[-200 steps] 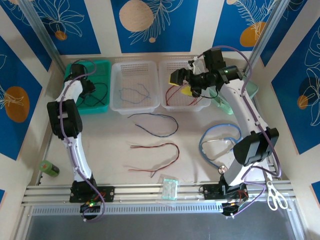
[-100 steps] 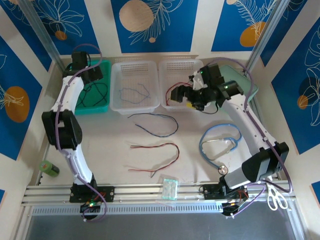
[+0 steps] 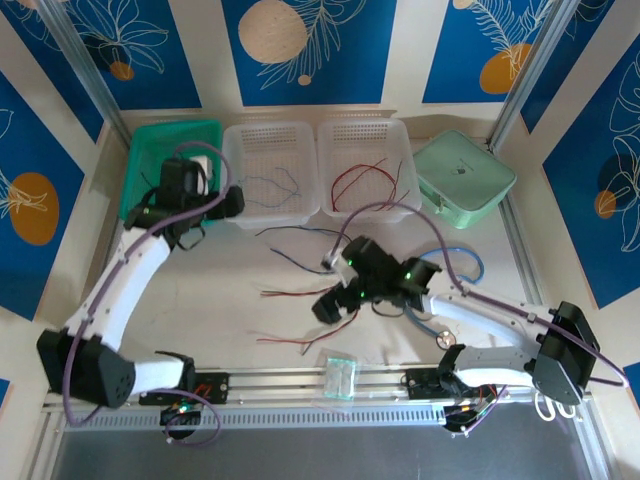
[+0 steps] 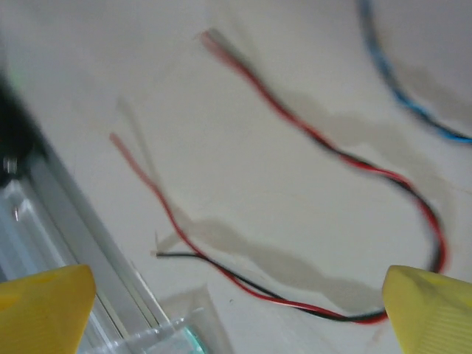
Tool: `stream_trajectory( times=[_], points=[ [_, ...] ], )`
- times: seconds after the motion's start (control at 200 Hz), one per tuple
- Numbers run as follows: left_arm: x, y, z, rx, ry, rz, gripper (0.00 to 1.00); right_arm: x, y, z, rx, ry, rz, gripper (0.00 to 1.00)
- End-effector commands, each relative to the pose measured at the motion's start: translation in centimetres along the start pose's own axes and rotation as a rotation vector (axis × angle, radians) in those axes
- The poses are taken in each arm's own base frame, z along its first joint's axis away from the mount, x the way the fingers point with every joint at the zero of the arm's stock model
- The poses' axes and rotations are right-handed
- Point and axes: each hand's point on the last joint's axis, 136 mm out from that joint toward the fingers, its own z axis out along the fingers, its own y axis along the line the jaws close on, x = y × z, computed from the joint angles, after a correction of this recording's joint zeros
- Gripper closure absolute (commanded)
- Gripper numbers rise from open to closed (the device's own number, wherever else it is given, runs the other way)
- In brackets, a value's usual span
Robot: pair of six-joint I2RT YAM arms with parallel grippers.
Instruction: Untangle the cables
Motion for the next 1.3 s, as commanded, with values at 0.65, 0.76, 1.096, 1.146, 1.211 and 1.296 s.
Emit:
stream_trajectory(
  times=[0.65,0.76,1.096,1.146,1.211,1.296],
  points=[
    [15.9,-1.0,-0.8,0.146,0.239,-0.312,0.11,5.6,4.7,6.7,-0.221,0.260,-0.898,0.38],
    [16.5,-1.0,-0.8,0.155,0.247,-0.320,0.14,6.1,4.4,7.7,-0.223,0.295,-0.928,0.57],
    [16.3,-1.7,-0.6,0.184,0.258,-0.339,0.17,6.8,4.2,9.1,-0.221,0.287,-1.042,0.70],
    [16.0,-2.2,-0.5,0.208,0.254,-0.356,0.17,6.9,4.2,9.3,-0.214,0.281,-1.066,0.70],
    [15.8,-2.5,-0.5,0.222,0.251,-0.370,0.18,7.1,4.3,9.3,-0.215,0.268,-1.089,0.70],
    [15.7,-2.5,-0.4,0.219,0.250,-0.372,0.18,7.3,4.4,9.3,-0.218,0.255,-1.127,0.69]
  ],
)
